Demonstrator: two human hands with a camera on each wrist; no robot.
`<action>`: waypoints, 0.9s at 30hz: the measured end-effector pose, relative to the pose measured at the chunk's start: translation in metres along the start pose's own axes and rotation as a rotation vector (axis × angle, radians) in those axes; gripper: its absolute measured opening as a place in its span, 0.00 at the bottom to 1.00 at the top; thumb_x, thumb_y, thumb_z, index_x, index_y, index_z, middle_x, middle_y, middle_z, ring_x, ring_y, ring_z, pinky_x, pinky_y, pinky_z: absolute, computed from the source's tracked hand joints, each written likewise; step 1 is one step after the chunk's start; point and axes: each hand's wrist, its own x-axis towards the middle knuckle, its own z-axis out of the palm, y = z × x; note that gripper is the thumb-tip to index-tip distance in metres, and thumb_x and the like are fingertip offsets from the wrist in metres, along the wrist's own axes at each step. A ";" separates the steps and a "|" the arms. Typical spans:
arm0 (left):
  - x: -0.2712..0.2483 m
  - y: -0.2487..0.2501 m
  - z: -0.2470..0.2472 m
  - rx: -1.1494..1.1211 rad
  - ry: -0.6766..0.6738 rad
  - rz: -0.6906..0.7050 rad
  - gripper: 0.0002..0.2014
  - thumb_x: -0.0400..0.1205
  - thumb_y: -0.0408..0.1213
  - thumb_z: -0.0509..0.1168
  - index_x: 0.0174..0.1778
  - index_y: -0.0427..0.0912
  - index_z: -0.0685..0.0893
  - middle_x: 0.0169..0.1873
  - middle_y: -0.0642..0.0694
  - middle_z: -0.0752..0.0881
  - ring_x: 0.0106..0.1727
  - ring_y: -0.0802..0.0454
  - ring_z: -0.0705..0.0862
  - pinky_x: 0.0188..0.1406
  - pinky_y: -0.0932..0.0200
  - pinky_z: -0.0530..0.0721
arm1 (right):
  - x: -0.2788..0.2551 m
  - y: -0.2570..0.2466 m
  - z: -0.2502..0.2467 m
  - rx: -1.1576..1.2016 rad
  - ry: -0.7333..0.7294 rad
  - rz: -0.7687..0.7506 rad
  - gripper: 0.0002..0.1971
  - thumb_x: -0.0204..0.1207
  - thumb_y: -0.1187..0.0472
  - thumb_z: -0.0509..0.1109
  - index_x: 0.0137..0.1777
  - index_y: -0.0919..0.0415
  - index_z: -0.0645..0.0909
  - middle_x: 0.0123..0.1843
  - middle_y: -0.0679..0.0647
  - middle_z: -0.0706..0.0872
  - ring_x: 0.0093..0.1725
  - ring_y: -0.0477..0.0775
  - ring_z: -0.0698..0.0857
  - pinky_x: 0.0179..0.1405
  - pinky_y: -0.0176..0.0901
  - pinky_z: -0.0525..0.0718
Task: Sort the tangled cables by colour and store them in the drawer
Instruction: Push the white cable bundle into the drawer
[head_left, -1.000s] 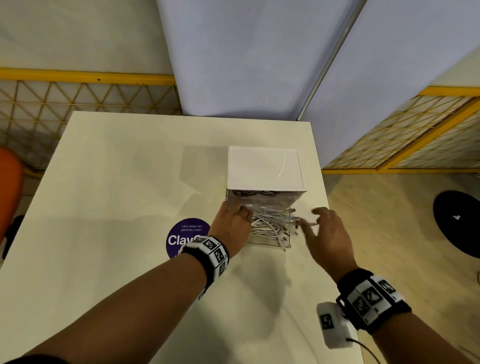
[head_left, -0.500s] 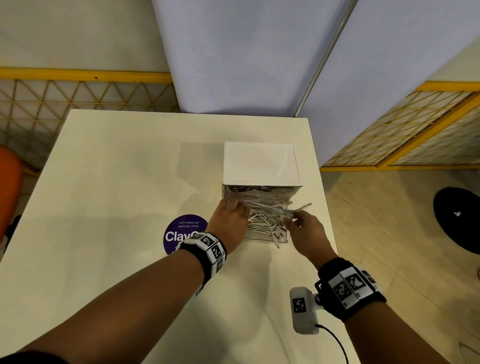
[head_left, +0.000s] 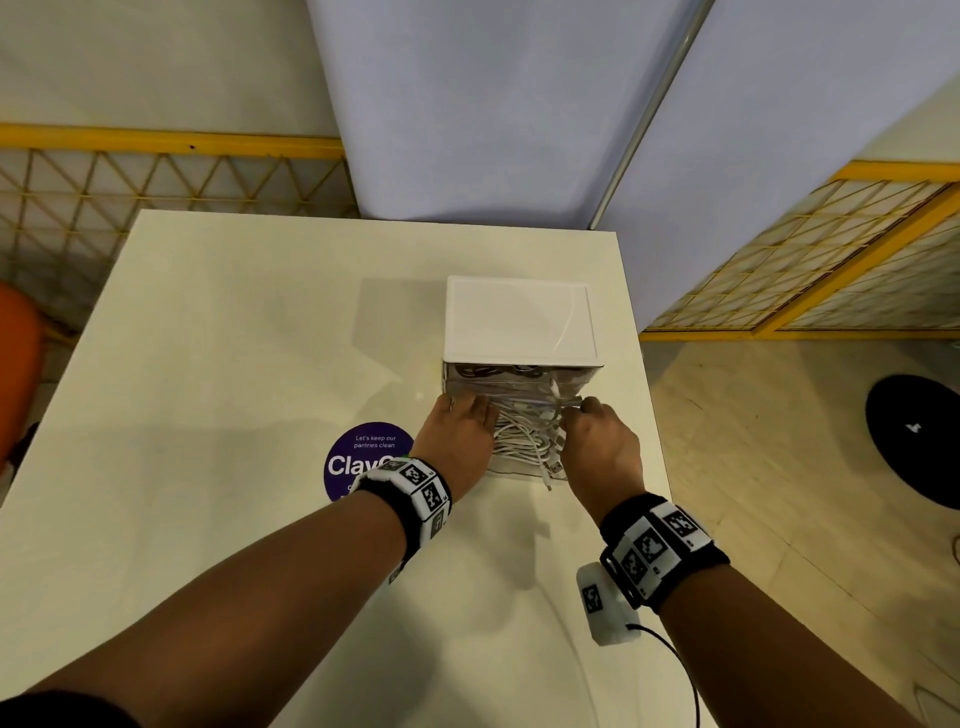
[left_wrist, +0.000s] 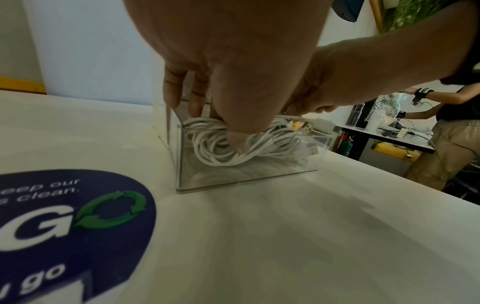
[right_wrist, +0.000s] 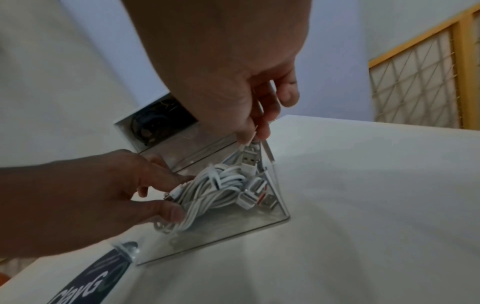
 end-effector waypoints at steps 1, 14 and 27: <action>0.000 0.000 0.000 -0.001 0.001 -0.001 0.26 0.86 0.35 0.52 0.81 0.34 0.65 0.77 0.39 0.73 0.79 0.37 0.65 0.73 0.42 0.67 | 0.000 0.001 0.002 0.062 0.015 0.039 0.14 0.78 0.65 0.65 0.61 0.59 0.84 0.56 0.57 0.85 0.54 0.61 0.84 0.43 0.45 0.78; 0.004 0.000 0.005 -0.005 -0.013 -0.018 0.25 0.86 0.38 0.54 0.80 0.35 0.67 0.75 0.40 0.74 0.79 0.39 0.65 0.72 0.42 0.68 | -0.005 0.014 0.008 -0.170 0.187 -0.042 0.22 0.77 0.55 0.70 0.68 0.64 0.77 0.66 0.62 0.81 0.66 0.67 0.77 0.61 0.64 0.77; 0.004 -0.001 0.004 -0.020 -0.008 -0.017 0.23 0.85 0.37 0.54 0.77 0.35 0.69 0.72 0.39 0.77 0.76 0.38 0.68 0.68 0.42 0.71 | 0.012 0.016 0.008 -0.135 0.075 -0.054 0.15 0.83 0.48 0.61 0.56 0.60 0.79 0.47 0.57 0.87 0.48 0.62 0.84 0.48 0.55 0.74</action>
